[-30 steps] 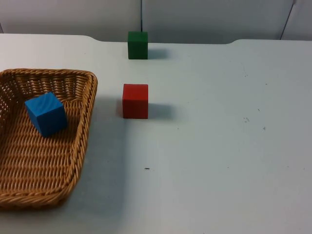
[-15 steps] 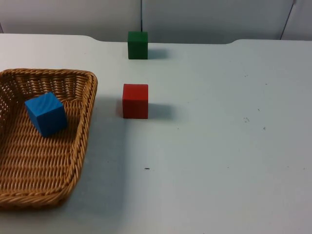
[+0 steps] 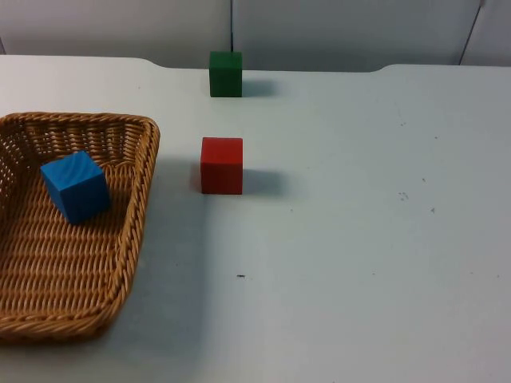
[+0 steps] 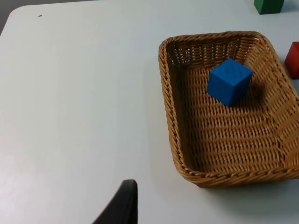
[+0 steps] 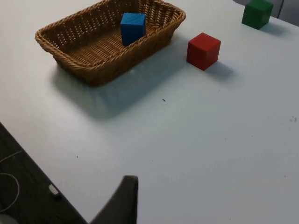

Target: Pick up the basket with the left hand and place the blue cube into the basket with the right hand.

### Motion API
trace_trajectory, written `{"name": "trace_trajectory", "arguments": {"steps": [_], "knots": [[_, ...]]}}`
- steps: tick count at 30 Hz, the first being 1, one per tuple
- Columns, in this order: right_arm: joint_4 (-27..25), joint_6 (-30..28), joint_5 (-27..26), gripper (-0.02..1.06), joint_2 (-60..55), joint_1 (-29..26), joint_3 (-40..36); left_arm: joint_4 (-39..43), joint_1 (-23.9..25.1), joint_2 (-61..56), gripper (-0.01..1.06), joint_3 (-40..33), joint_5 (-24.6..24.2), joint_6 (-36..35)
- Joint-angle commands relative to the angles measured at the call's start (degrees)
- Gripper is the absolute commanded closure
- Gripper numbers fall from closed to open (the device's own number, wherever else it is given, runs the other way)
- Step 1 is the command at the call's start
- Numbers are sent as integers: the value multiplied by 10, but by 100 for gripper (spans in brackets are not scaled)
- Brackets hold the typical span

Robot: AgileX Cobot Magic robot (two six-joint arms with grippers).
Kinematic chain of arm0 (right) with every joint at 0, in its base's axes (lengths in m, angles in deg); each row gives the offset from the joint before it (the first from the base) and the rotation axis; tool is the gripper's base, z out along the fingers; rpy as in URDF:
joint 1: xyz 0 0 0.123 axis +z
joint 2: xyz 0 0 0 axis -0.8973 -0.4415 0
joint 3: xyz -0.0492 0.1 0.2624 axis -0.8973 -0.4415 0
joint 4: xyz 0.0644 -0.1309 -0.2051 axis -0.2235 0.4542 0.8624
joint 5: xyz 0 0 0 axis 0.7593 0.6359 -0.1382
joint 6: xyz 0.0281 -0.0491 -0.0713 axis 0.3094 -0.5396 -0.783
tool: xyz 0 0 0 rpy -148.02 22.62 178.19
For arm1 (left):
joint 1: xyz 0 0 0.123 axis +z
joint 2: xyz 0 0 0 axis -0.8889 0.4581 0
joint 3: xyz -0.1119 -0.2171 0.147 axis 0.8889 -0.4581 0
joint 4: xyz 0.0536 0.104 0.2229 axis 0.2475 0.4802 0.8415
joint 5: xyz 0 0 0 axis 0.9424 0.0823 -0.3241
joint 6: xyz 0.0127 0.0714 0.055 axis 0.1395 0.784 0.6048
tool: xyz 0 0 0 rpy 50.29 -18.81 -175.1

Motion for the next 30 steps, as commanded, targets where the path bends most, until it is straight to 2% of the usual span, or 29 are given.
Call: {"name": "trace_trajectory", "arguments": {"steps": [1, 8, 18, 21, 22, 25, 27, 30], "knots": [[-5, -4, -5, 0, 2, -1, -4, 0, -4, -3, 0, -1, 7, -3], [-5, -4, -6, 0, 2, -1, -4, 1, -4, -3, 0, -1, 8, -3], [-5, -3, -6, 0, 2, -10, -4, 3, -4, -3, 0, -18, 47, 0], [-5, -1, -6, 0, 2, -59, -4, 3, -4, -3, 0, -20, 52, 0], [-5, -1, -6, 0, 2, -59, -4, 3, -4, -3, 0, -20, 52, 0], [-5, -1, -6, 0, 2, -139, -4, 3, -4, -3, 0, -20, 52, 0], [-5, -1, -6, 0, 2, -159, -4, 3, -4, -3, 0, -20, 52, 0], [-5, -1, -6, 0, 2, -226, -4, 3, -4, -3, 0, -20, 52, 0]]}}
